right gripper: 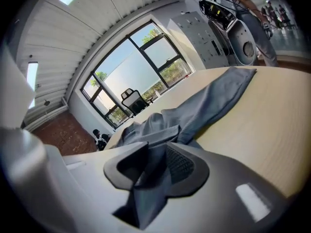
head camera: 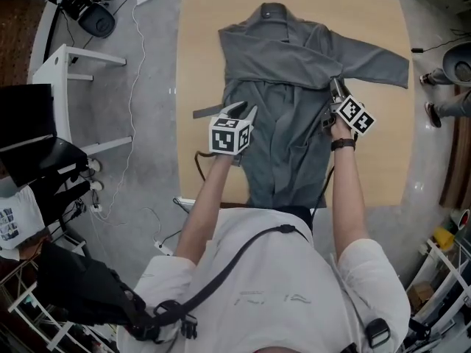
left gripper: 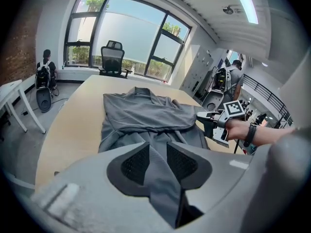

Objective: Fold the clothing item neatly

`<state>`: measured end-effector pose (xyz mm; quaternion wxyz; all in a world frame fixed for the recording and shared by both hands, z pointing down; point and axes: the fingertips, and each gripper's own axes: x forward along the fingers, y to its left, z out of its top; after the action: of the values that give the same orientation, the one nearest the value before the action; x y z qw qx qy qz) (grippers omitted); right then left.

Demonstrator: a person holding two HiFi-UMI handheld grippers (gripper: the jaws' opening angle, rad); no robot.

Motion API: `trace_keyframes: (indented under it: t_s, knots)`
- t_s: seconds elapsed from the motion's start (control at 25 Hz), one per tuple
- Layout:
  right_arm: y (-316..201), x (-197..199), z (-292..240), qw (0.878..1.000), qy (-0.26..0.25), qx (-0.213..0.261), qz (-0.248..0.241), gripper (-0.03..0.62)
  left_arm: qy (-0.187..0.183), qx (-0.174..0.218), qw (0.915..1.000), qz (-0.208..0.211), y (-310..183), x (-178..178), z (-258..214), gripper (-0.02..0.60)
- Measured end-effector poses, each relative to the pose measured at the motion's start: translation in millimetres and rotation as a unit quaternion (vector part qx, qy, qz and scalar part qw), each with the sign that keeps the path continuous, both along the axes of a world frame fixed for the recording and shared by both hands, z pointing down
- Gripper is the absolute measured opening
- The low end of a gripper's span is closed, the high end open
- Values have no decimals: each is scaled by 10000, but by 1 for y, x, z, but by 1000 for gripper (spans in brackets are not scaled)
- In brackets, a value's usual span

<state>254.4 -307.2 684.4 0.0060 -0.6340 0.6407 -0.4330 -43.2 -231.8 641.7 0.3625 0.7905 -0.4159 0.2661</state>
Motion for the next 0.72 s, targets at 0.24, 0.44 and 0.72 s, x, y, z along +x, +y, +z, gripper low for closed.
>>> trace_keyframes:
  t_s: [0.24,0.44,0.72]
  knots:
    - [28,2,-19,9993,348,119,-83,175,-55,79,9998,191,4,11,-6,118]
    - [59,4,-50,9979,368,466,-269,148,8,249,9974,677,3,54,-16,118]
    - [103,34,-56,9980,297,536,-183,69,188,337,9883,1476,8,135,-21,111]
